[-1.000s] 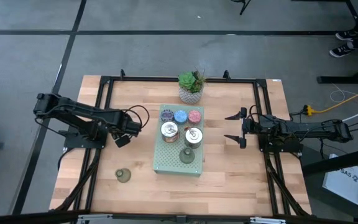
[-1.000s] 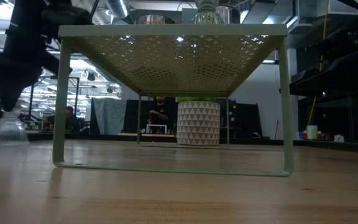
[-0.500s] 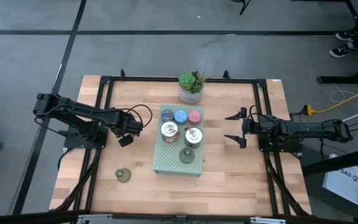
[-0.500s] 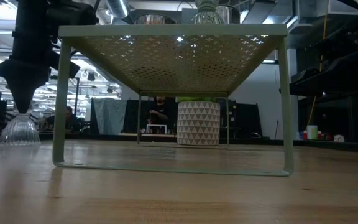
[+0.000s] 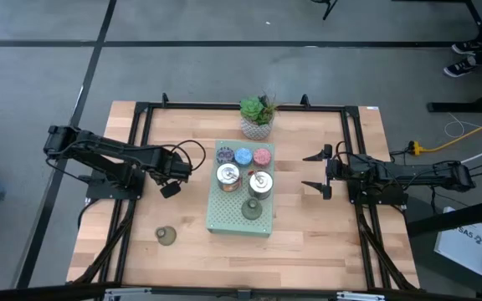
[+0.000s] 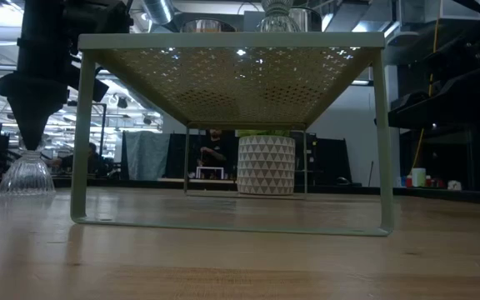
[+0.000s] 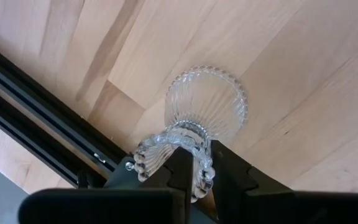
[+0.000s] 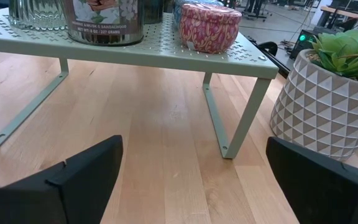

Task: Pick & Place candle stick holders
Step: Put the transparent vase candle holder on the shelf

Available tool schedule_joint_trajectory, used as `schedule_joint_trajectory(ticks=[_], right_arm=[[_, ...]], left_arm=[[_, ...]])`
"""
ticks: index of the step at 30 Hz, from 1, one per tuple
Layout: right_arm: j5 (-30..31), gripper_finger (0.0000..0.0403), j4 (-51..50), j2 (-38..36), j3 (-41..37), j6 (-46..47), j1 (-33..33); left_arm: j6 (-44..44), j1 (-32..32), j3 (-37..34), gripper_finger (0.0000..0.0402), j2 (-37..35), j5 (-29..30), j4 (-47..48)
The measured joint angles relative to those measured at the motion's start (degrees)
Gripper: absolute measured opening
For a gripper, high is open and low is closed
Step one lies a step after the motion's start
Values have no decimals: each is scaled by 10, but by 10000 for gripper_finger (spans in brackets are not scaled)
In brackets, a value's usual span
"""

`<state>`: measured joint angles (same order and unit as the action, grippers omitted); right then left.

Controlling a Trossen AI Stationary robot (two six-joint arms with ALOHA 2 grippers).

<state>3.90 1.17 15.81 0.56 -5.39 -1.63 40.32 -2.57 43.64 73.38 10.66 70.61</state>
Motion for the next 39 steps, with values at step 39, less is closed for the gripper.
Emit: schedule_joint_trajectory(ticks=[39], right_arm=[[0, 399, 0, 0, 0, 0, 0]], left_arm=[[-81, -115, 162, 29, -18, 25, 48]])
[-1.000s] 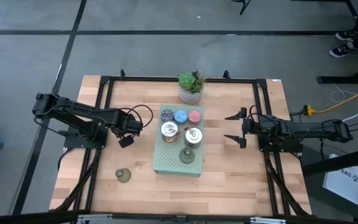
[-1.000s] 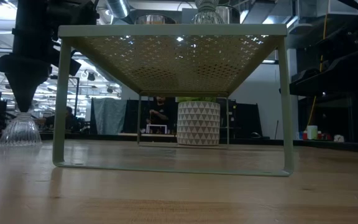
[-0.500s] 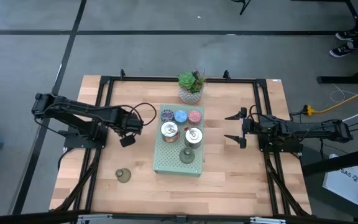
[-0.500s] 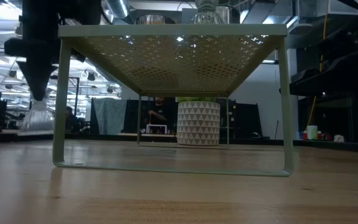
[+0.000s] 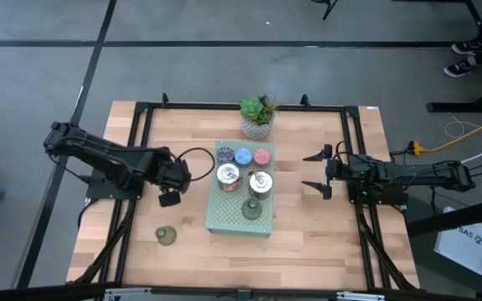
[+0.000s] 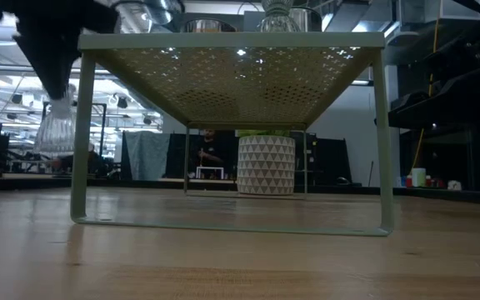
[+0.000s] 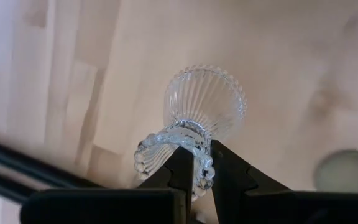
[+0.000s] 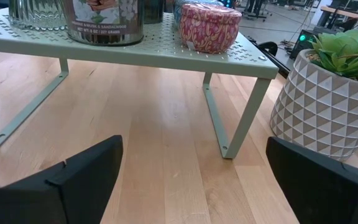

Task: Pick & Place candle stick holders
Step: Put the transparent vase candle holder on the shelf

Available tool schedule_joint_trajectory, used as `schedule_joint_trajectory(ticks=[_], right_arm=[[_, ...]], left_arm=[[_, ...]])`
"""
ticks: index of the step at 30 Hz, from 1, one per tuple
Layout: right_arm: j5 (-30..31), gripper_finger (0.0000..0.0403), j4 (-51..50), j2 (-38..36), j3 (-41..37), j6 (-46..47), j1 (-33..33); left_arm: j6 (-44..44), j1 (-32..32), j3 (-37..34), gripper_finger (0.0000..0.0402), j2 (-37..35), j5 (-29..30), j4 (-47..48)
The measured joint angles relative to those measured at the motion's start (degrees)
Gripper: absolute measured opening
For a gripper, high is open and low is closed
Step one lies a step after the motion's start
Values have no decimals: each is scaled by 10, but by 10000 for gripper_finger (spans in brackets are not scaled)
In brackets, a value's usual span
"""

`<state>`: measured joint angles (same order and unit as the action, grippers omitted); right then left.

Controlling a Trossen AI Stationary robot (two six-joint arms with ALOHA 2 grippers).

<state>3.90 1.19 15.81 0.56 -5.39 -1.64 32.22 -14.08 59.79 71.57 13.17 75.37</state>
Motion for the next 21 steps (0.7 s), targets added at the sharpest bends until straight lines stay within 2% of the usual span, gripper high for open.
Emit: schedule_joint_trajectory(ticks=[8, 21], right_arm=[[0, 399, 0, 0, 0, 0, 0], [0, 399, 0, 0, 0, 0, 0]], left_arm=[[24, -66, 57, 29, 1, -2, 0], [51, -133, 118, 29, 6, 8, 1]])
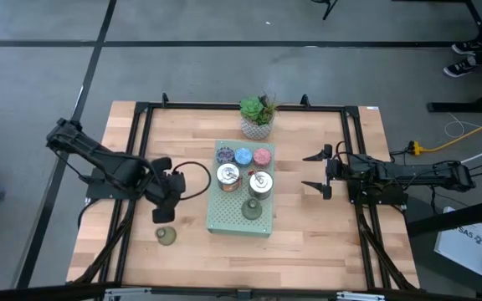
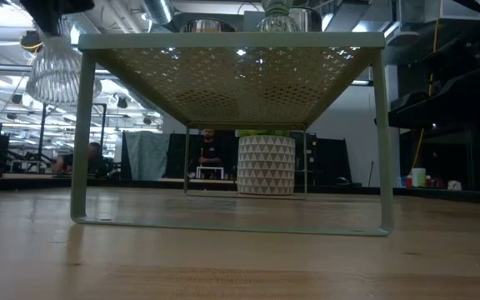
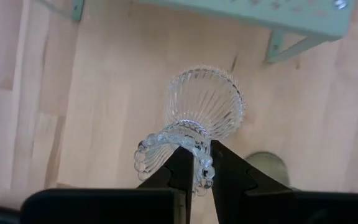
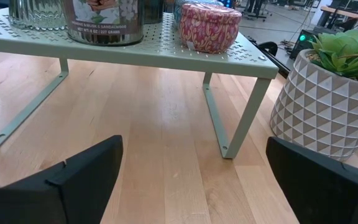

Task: Pick & Place candle stick holders
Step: Put the transparent vase candle holder on the shelf

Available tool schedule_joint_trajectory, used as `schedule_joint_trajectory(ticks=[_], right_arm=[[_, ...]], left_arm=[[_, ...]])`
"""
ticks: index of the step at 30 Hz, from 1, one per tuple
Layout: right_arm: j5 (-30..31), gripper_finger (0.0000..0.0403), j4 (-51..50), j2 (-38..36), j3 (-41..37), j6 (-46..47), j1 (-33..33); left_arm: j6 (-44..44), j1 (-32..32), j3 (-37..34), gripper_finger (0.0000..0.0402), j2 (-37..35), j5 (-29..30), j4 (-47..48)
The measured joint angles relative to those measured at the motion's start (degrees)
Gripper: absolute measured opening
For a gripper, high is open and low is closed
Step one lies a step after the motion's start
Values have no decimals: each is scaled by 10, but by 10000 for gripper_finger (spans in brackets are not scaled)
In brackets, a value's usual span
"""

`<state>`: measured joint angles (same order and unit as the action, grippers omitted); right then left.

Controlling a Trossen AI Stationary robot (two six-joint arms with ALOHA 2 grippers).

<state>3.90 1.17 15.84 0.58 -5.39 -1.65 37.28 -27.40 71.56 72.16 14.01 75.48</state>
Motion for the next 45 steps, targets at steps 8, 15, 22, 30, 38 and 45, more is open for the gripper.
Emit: schedule_joint_trajectory(ticks=[8, 15, 22, 30, 38, 45], right_arm=[[0, 399, 0, 0, 0, 0, 0], [0, 399, 0, 0, 0, 0, 0], [0, 399, 0, 0, 0, 0, 0], [0, 399, 0, 0, 0, 0, 0], [0, 399, 0, 0, 0, 0, 0], [0, 399, 0, 0, 0, 0, 0]], left_arm=[[-26, -24, 58, 29, 42, 1, 2], [-114, -34, 149, 29, 113, 1, 10], [-220, -33, 257, 30, 187, 33, 60], [-402, -33, 319, 31, 257, 64, 59], [-551, -32, 337, 33, 292, 118, 47], [-643, -23, 337, 34, 301, 117, 12]])
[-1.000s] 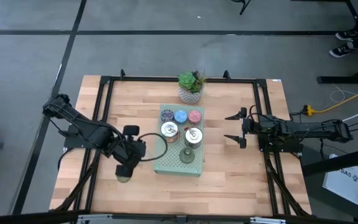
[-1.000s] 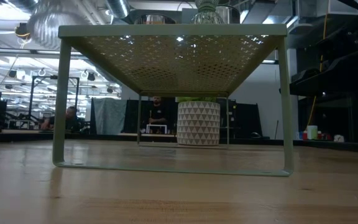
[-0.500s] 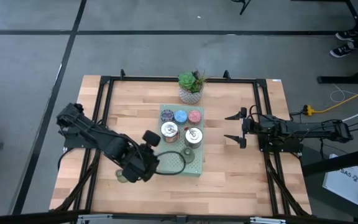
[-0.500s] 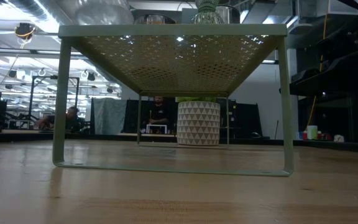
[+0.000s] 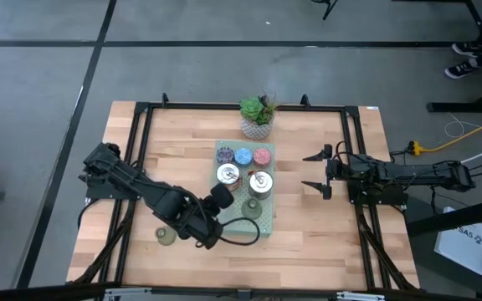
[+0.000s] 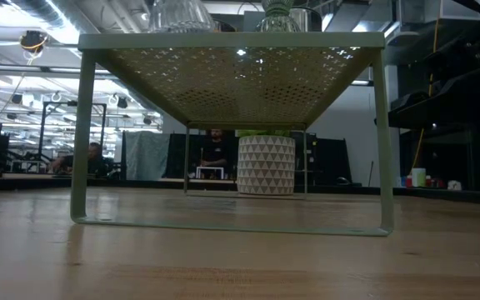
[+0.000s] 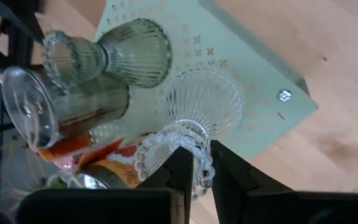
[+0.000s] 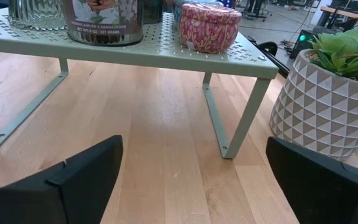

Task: Pick & Place candle stick holders
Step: Put the transparent vase candle holder on the shelf

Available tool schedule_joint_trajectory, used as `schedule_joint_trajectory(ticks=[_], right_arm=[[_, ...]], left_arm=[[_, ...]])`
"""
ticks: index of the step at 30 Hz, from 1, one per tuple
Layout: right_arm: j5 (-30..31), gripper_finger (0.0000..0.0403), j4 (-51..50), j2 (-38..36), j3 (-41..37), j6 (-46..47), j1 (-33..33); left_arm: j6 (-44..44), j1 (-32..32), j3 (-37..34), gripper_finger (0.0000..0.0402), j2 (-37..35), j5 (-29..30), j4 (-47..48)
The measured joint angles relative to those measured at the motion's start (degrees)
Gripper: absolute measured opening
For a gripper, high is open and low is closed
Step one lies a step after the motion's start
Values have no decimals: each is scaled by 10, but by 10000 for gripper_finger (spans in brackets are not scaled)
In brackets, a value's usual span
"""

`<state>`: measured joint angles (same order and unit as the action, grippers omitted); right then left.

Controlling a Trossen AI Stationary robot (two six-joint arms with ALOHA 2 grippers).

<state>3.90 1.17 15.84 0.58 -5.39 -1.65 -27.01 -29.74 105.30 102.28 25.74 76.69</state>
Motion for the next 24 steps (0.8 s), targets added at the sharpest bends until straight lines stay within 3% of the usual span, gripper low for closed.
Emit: schedule_joint_trajectory(ticks=[5, 11, 17, 24], right_arm=[[0, 399, 0, 0, 0, 0, 0], [0, 399, 0, 0, 0, 0, 0], [0, 399, 0, 0, 0, 0, 0], [0, 399, 0, 0, 0, 0, 0]], left_arm=[[-27, 15, 0, 35, 0, -4, -10], [-27, 40, 0, 35, 0, -79, -32], [-20, 61, 0, 35, 0, -108, -54], [47, 80, 0, 36, 1, -117, -34]])
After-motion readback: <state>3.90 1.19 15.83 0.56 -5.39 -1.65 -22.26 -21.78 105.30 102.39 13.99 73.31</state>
